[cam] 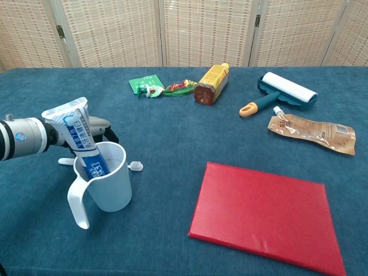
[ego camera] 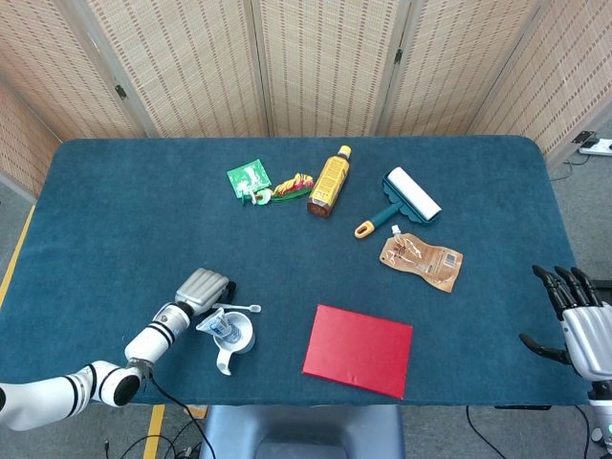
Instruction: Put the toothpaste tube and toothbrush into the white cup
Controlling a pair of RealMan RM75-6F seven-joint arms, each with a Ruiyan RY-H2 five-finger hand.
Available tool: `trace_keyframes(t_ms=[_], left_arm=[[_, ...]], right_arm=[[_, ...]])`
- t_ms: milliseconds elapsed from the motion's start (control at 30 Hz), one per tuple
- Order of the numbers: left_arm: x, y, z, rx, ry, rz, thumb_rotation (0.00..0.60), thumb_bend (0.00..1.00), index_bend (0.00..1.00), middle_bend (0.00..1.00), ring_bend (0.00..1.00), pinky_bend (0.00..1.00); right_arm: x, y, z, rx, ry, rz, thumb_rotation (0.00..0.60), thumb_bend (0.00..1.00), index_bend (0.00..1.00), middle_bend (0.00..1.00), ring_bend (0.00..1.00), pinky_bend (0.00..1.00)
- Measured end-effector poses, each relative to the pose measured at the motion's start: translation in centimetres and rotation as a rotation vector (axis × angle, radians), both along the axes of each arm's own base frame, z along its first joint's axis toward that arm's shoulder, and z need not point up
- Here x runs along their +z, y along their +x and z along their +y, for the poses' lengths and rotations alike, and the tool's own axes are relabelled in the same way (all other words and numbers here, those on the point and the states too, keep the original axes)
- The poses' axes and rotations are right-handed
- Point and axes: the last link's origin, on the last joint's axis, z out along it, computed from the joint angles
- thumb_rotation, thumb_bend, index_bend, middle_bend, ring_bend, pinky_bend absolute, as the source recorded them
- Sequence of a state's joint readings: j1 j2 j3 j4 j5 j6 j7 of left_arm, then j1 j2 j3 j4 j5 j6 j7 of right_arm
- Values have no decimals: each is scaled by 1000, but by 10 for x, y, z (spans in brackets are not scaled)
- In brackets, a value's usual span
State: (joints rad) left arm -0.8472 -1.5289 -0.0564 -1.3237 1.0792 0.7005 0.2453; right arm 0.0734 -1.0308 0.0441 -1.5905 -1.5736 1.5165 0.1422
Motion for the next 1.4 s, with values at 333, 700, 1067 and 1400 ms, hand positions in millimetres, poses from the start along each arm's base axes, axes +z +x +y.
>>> trace_keyframes(t_ms=[333, 700, 1067, 1400], left_arm=[[4, -1, 2, 13, 19, -24, 600, 386, 621, 1000, 948, 1000], [31, -1, 10, 56, 68, -121, 600, 405, 634, 1000, 950, 1000], [87, -10, 20, 151, 159, -300, 600, 408, 647, 1000, 951, 1000], [141, -25, 12, 245, 199, -498, 600, 409, 649, 1000, 951, 1000]], right_arm=[[1, 0, 1, 2, -5, -3, 600, 48, 11, 178, 96, 83], [2, 2, 0, 13, -8, -4, 600, 47, 11, 178, 96, 84], [0, 5, -2, 26, -1, -3, 600, 47, 11, 178, 96, 83], [1, 14, -6, 55, -1, 8, 600, 47, 11, 178, 96, 83]])
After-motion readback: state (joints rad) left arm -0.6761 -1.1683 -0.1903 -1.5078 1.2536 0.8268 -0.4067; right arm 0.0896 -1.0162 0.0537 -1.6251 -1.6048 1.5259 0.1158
